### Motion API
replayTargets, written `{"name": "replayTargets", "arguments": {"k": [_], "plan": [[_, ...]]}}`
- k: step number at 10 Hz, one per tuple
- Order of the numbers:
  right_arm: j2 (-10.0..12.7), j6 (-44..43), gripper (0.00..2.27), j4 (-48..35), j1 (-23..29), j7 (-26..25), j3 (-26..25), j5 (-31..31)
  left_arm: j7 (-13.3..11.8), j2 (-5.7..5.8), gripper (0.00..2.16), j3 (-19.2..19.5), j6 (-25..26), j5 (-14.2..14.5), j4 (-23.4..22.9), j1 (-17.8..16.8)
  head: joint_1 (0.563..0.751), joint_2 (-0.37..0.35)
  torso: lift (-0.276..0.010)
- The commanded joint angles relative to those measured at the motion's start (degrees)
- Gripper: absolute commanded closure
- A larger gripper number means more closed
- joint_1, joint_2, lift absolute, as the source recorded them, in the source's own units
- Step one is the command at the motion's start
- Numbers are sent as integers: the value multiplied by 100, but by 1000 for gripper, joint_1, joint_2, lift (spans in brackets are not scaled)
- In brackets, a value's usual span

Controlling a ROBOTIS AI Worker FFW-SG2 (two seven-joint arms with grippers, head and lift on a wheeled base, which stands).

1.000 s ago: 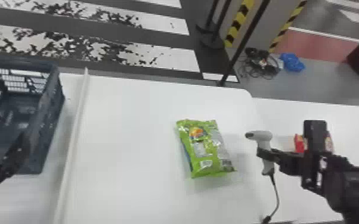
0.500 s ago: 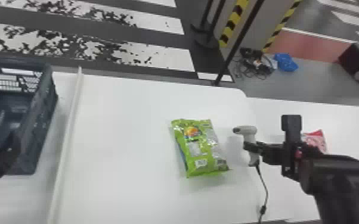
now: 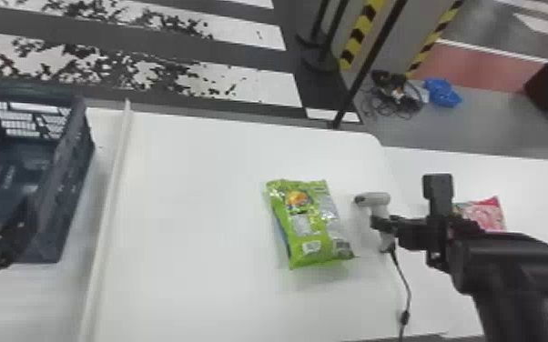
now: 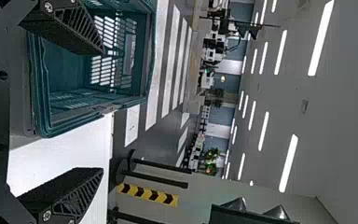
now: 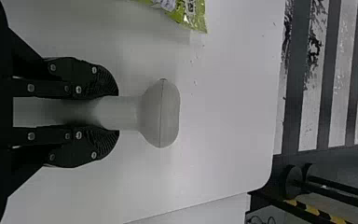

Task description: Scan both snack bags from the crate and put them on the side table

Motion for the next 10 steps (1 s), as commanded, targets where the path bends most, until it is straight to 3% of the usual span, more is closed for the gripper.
{"name": "replayTargets", "arguments": {"k": [1, 3, 4, 8, 10], "plan": [[16, -101, 934, 9, 22, -3, 8, -16, 0, 0, 103, 1, 0, 0, 1, 0, 695, -289, -87], [16, -101, 259, 9, 40, -3, -9, -52, 0, -9, 103, 1, 0, 0, 10, 0, 695, -285, -87], [25, -101, 80, 0, 48, -3, -44, -78, 0, -9, 103, 1, 0, 0, 10, 0, 695, -285, -87], [183, 58, 87, -1133, 751, -47, -686, -825, 0, -26, 107, 19, 18, 0, 18, 9, 695, -290, -87], [201, 778, 151, -1467, 883, 437, -1064, -1686, 0, -26, 107, 19, 18, 0, 36, 0, 695, -272, -87]]}}
